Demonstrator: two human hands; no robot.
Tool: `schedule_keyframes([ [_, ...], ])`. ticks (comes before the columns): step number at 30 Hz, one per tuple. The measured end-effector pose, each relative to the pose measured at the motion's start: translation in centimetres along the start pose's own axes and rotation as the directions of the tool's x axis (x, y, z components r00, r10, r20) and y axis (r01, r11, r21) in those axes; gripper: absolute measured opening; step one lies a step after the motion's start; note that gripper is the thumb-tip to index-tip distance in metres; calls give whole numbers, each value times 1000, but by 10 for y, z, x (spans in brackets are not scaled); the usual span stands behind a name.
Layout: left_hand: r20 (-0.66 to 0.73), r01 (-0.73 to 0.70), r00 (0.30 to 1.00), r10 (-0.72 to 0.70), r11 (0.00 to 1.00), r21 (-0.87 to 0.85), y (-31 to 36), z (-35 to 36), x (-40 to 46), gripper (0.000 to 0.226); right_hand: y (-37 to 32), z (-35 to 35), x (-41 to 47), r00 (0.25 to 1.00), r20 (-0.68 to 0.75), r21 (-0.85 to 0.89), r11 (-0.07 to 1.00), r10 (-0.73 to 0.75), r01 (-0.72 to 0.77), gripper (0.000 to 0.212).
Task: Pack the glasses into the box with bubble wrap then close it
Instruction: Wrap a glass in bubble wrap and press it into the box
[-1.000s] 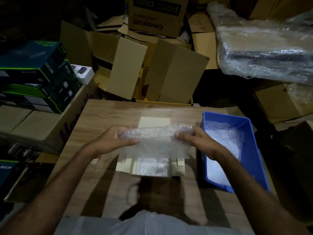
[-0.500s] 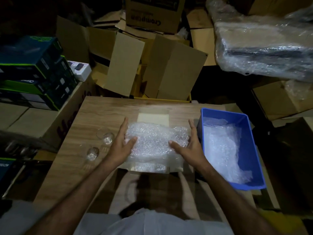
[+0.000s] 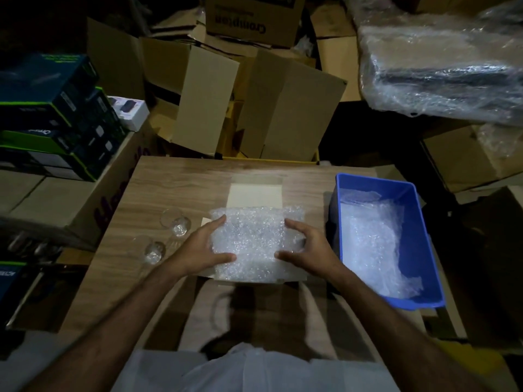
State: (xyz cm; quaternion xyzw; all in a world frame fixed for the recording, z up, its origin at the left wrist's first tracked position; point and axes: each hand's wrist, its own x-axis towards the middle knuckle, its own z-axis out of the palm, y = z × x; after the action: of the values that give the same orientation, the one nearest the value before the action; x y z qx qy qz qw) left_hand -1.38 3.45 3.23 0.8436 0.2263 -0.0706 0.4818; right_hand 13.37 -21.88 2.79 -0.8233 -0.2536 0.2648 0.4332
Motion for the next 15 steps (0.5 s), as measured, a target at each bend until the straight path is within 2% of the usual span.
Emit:
schedule_keyframes([
  [3,-8,10,1000,-8,965,261,-9,14,16,111,5,17,11,998,40,-256,966,50,-38,93],
  [8,-24,7,1000,7,843,538,-7,31,28,102,17,41,24,994,111,-583,809,-19,80,95],
  [12,2,-25,999,33,723,690,-6,36,34,98,23,51,28,985,161,-736,657,-59,160,85],
  [15,21,-23,1000,10,636,772,-9,41,38,103,28,54,30,978,194,-784,587,-77,201,74],
])
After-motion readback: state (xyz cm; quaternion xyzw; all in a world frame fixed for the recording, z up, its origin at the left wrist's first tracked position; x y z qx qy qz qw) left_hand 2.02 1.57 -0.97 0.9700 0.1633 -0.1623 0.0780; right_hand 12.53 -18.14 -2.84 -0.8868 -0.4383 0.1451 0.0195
